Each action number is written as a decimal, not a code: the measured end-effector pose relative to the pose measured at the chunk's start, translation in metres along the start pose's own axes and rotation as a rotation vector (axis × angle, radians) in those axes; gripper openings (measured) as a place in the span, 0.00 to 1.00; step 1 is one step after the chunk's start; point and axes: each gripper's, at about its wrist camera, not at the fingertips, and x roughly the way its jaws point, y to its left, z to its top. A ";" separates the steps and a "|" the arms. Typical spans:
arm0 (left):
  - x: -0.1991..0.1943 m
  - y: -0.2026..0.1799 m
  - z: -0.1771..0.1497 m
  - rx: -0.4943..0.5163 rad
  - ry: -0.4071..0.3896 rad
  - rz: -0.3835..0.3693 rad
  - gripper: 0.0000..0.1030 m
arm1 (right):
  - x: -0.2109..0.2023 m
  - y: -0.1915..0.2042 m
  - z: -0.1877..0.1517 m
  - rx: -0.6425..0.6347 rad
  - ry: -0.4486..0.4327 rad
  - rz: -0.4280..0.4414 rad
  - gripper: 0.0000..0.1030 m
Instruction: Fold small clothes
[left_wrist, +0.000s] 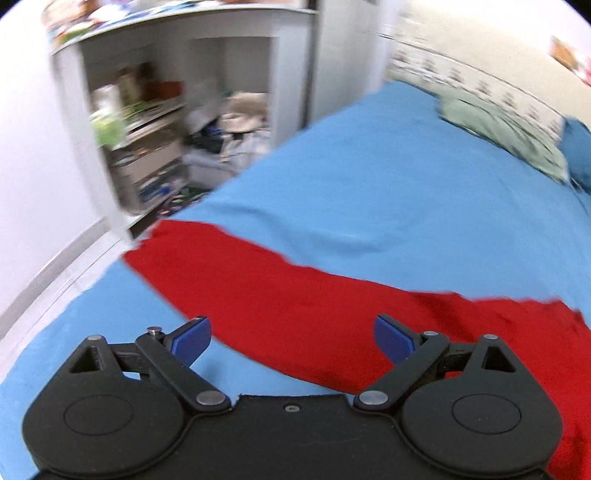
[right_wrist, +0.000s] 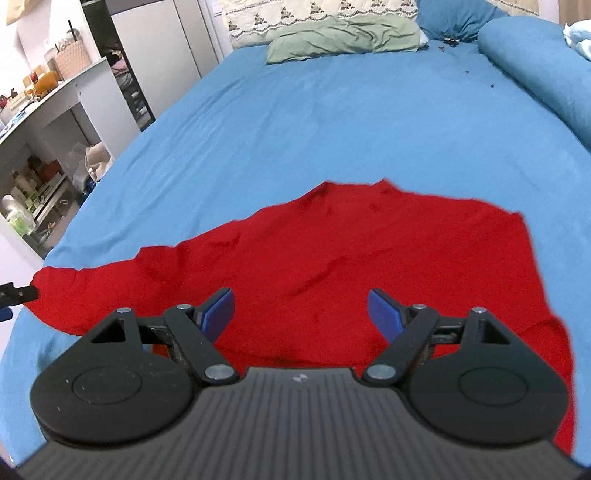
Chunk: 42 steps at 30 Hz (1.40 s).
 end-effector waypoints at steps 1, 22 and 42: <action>0.008 0.015 0.001 -0.024 0.004 0.006 0.92 | 0.003 0.008 -0.004 0.006 -0.001 0.000 0.92; 0.094 0.070 0.018 -0.100 -0.029 0.031 0.05 | 0.030 0.039 -0.058 0.038 -0.010 -0.057 0.92; -0.034 -0.325 -0.033 0.376 -0.114 -0.631 0.05 | -0.049 -0.150 -0.016 0.199 -0.201 -0.143 0.92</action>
